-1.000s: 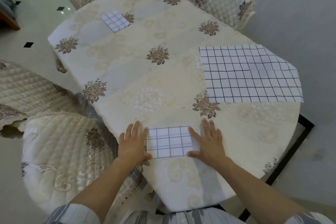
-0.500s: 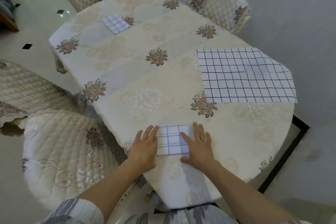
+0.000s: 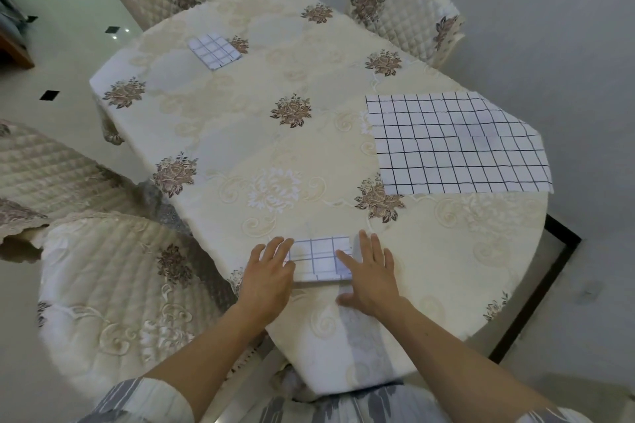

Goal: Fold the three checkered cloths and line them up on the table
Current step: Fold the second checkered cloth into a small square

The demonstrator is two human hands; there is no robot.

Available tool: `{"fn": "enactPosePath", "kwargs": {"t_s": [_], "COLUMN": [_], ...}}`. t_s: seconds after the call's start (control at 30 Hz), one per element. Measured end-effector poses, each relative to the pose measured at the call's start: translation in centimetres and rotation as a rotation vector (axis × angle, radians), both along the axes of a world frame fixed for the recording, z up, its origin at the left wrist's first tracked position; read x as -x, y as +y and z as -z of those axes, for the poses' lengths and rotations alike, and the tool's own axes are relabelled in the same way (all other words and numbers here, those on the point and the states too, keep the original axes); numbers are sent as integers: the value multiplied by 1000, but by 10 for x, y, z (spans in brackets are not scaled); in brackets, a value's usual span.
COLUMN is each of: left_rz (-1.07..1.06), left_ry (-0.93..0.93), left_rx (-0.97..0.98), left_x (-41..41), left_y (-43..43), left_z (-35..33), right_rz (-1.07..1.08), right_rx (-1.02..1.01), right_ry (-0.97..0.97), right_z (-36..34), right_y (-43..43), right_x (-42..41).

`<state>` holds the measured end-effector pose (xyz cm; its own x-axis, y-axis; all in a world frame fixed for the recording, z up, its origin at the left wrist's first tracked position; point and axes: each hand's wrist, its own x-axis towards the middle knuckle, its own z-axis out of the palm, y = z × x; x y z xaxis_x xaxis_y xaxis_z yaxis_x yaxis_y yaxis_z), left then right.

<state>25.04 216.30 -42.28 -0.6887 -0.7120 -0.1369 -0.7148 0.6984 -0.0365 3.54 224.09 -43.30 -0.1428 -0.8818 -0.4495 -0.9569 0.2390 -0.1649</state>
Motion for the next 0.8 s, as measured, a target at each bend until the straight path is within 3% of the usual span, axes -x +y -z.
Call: {"fn": "enactPosePath", "kwargs": {"t_s": [0.27, 0.63, 0.8], "left_rz": [-106, -48, 23], "left_ry": [378, 623, 735], "left_rx": [-18, -222, -309], "left_x": [-19, -52, -56], "left_y": [-13, -42, -47], "left_z": [-15, -51, -62], "right_rz": [96, 249, 281], "right_rx": [405, 587, 564], "right_ry": [-247, -656, -688], "right_z": [-1, -54, -74], "right_y": [3, -5, 7], "right_x": [13, 19, 10]}}
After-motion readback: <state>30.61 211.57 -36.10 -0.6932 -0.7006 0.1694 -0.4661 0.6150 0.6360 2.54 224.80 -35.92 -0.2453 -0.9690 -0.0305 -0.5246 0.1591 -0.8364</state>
